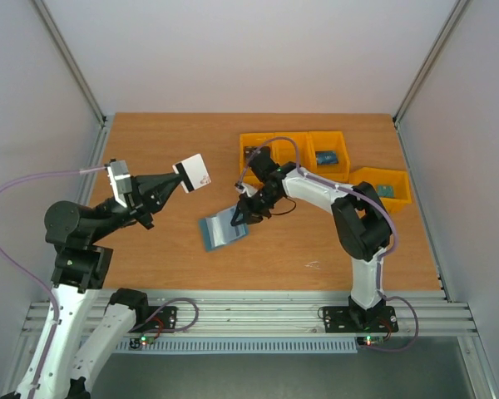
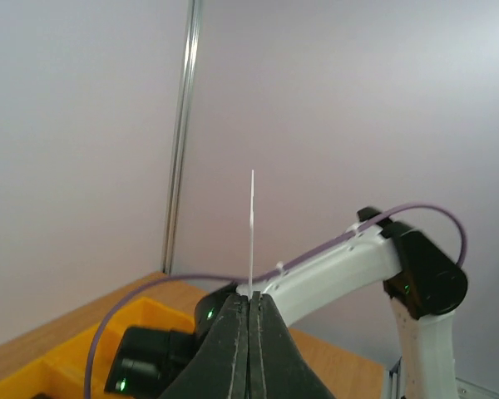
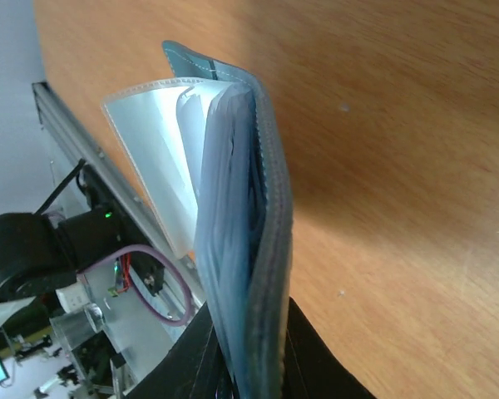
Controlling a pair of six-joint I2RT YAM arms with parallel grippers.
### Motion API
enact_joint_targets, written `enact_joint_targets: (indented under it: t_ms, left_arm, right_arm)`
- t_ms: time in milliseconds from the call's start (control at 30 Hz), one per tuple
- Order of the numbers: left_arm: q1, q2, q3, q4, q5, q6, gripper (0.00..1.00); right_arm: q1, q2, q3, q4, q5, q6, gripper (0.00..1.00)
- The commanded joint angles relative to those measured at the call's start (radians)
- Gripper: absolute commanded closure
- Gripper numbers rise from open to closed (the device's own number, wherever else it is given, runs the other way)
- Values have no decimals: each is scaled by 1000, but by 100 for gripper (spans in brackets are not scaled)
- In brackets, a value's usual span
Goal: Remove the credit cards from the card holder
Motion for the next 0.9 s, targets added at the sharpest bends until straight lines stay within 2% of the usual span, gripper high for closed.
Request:
enact_joint_targets:
  t_ms: [0,100,167,233,367,500,633,700,767,867]
  left_arm:
    - [4,2,40,103,5,-60,100]
    - [4,0,42,116,3,-81,100]
    - [3,-3,42,120,4,-86,100]
    - [3,-4,42,123,7,-90,100]
    - [3,-7,41,124,10,-90,100]
    - [3,-12,36,129,9,-99,100]
    - [3,-16,33,141,13,-124,100]
    - [3,-17,37,145,18,-128,100]
    - [4,-18,41,149,38,-125,100]
    - [3,-15,49,148,71,-101,100]
  right_arm:
    - [-12,40,-35,58,-14,98,99]
    - [-26,51,-72,62,-5,151,99]
    - [-44,46,-98,63,2,176,94]
    - [-60,33,-121,55,16,190,85]
    - [-96,-22,-153,1,62,170,61]
    - [-119,-120,-107,-138,187,55,41]
    - [-120,-224,12,-300,329,-99,32]
    - [-117,-300,74,-335,352,-176,28]
    - [-108,-389,140,-333,309,-267,27]
    - [-56,-522,247,-244,146,-369,29]
